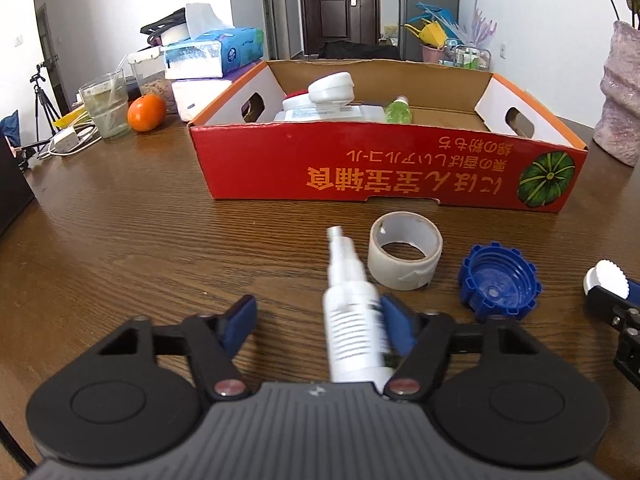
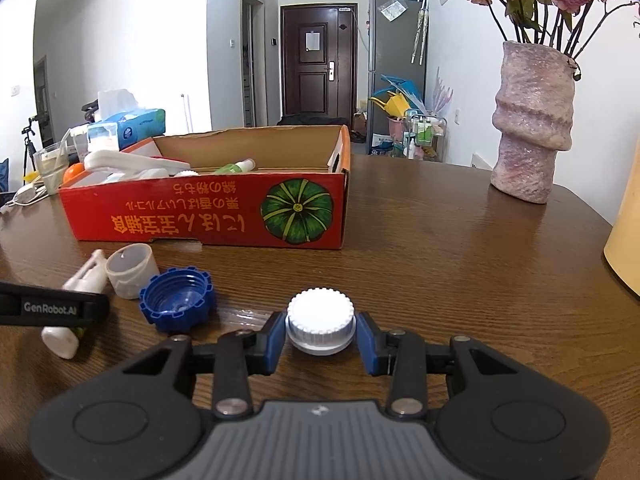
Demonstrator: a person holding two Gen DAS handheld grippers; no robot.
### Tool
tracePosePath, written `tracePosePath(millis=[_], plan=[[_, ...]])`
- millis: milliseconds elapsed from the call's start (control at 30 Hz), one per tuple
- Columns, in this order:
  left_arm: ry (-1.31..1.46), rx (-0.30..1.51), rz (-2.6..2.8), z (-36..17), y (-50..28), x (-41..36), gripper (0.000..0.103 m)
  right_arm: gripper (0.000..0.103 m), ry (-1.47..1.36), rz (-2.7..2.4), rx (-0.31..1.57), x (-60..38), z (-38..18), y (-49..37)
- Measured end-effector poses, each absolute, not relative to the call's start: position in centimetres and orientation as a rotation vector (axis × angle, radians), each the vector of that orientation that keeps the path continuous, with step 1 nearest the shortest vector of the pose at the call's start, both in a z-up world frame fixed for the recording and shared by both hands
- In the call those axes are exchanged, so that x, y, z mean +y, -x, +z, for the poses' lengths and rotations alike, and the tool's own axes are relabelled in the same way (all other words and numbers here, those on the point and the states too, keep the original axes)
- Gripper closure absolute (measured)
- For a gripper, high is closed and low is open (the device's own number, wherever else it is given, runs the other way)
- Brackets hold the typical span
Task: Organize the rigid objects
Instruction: 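Grasp the white ridged cap with the right gripper while the left gripper grasps the white spray bottle, then lift the white spray bottle and ridged cap toward the red box with both grippers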
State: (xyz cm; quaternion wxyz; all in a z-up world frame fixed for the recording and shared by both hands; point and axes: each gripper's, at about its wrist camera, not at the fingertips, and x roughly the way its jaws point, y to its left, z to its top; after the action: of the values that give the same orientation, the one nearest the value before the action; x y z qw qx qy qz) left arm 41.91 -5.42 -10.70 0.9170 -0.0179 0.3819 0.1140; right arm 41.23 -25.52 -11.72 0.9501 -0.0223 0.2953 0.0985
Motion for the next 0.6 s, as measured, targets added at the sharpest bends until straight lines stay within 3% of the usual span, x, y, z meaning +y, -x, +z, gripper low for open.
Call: tracePosePath(millis=[67, 200, 300, 600], plan=[[0.046, 0.786, 0.214, -10.58, -41.74, -5.42, 0.053, 0.065, 0.046, 0.197, 0.600, -25.52, -11.70, -41.15], [0.055, 0.787, 0.197, -10.54, -41.62, -5.47, 0.059, 0.065, 0.042, 0.189, 0.601, -25.64, -11.72, -41.11], [0.064, 0.788, 0.181, -10.45, -41.55, -5.41, 0.071, 0.065, 0.042, 0.184, 0.605, -25.62, -11.75, -41.08], [0.083, 0.786, 0.124, -10.11, -41.23, -5.38, 0.074, 0.065, 0.040, 0.153, 0.592, -25.68, -11.68, -40.33]])
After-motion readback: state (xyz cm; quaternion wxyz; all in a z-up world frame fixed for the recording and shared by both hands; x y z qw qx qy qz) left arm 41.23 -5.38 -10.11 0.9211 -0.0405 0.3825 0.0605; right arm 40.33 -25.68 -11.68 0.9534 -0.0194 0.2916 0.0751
